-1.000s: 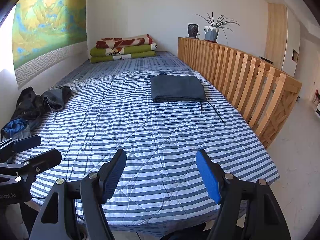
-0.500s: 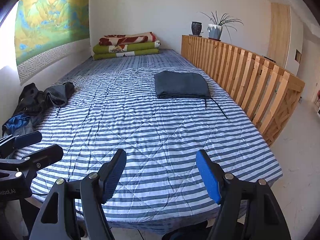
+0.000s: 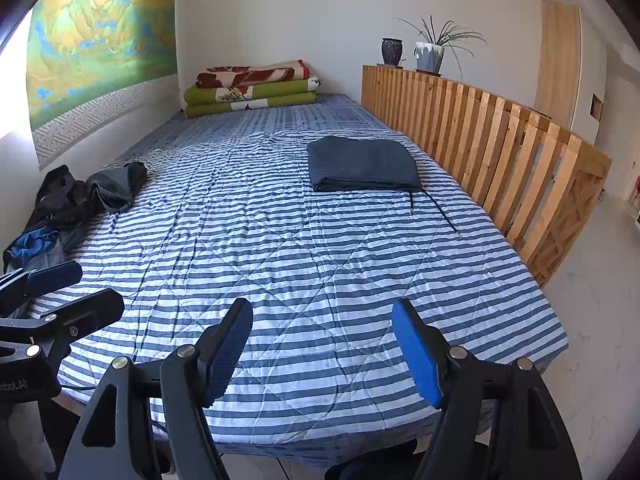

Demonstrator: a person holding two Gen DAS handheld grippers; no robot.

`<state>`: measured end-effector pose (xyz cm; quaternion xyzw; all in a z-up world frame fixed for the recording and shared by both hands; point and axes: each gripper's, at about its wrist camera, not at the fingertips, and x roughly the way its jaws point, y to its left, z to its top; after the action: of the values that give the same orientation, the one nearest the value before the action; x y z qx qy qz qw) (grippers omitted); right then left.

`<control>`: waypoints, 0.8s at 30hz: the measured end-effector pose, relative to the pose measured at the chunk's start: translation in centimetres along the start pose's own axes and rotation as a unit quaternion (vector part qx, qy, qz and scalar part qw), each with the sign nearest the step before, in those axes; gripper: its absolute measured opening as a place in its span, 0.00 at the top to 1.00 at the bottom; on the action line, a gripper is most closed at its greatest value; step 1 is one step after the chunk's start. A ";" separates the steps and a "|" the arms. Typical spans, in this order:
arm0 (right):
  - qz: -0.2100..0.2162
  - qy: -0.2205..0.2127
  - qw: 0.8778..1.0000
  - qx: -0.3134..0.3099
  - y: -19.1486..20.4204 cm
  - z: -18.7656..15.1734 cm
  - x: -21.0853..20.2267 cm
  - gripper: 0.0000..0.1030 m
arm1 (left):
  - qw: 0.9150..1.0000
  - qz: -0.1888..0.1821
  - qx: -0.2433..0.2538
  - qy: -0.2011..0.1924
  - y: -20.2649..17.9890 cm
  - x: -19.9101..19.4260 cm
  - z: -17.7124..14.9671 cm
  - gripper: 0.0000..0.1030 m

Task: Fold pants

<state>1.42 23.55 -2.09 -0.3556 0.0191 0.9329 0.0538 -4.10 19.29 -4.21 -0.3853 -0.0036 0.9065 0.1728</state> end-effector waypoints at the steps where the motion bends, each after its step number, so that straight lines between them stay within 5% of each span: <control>1: 0.000 0.001 1.000 0.001 0.0 0.0 0.1 0.33 | 1.000 -0.001 0.001 0.000 0.0 0.0 0.0 0.17; 24: 0.003 0.009 1.000 -0.002 -0.1 -0.4 0.8 0.33 | 1.000 0.002 0.000 0.000 0.2 0.7 -0.4 0.17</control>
<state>1.13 23.68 -2.91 -0.3639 0.0191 0.9299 0.0503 -4.31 19.29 -5.01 -0.3854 -0.0027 0.9067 0.1710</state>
